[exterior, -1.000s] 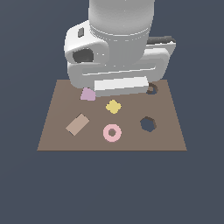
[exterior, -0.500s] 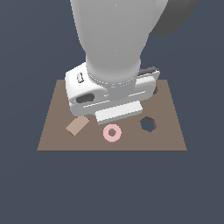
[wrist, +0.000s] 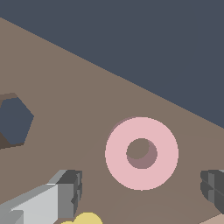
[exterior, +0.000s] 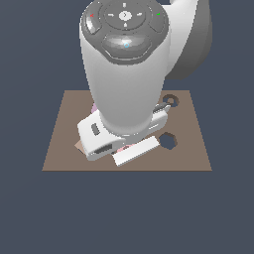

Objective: Insert a designated object into the corresponding slot on a board.

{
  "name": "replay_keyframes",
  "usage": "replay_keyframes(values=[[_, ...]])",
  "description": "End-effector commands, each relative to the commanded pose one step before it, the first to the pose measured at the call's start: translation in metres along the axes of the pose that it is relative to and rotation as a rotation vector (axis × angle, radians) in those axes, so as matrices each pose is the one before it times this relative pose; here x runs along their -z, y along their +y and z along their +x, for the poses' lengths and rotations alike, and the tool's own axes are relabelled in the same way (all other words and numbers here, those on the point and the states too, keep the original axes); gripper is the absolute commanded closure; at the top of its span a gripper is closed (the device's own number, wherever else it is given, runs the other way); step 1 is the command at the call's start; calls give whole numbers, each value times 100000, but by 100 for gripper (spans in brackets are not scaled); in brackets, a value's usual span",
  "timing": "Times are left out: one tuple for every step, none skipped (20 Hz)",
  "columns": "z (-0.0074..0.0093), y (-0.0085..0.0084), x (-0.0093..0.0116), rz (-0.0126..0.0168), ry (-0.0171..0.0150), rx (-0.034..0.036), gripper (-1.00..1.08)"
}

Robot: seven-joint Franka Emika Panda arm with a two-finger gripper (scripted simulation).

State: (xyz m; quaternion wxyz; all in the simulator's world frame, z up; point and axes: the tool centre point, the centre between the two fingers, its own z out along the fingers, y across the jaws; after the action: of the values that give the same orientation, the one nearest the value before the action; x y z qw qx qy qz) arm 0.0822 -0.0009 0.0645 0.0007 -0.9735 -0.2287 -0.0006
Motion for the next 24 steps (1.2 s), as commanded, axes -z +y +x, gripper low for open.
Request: replay_keyframes(values=[[562, 234, -677, -66, -9, 2889, -92], [156, 68, -212, -7, -36, 822, -92], [135, 59, -184, -6, -31, 714, -92], [116, 49, -156, -5, -27, 609, -92], [97, 41, -129, -5, -22, 505, -92], [79, 32, -102, -4, -18, 402, -92], [61, 23, -75, -4, -14, 301, -92], [42, 17, -48, -3, -9, 195, -92], [25, 7, -21, -2, -5, 98, -92], [8, -3, 5, 0, 0, 0, -92], [-9, -13, 32, -2, 3, -98, -92], [-28, -17, 56, 0, 8, -195, -92], [-18, -21, 42, 0, 6, -138, -92], [-7, -7, 14, 0, 2, -49, -92], [-1, 18, -49, 15, -26, 93, -92], [1, -2, -49, 0, 0, 0, -92], [2, -6, -146, 0, 0, 0, -92], [3, -10, -243, 0, 0, 0, -92], [3, -14, -341, 0, 0, 0, -92], [-22, 22, -400, -12, 16, -66, -92], [-1, -16, -341, 0, 0, 0, -92], [-2, -12, -244, 0, 0, 0, -92], [-1, -7, -146, 0, 0, 0, -92], [-1, -2, -49, 0, 0, 0, -92]])
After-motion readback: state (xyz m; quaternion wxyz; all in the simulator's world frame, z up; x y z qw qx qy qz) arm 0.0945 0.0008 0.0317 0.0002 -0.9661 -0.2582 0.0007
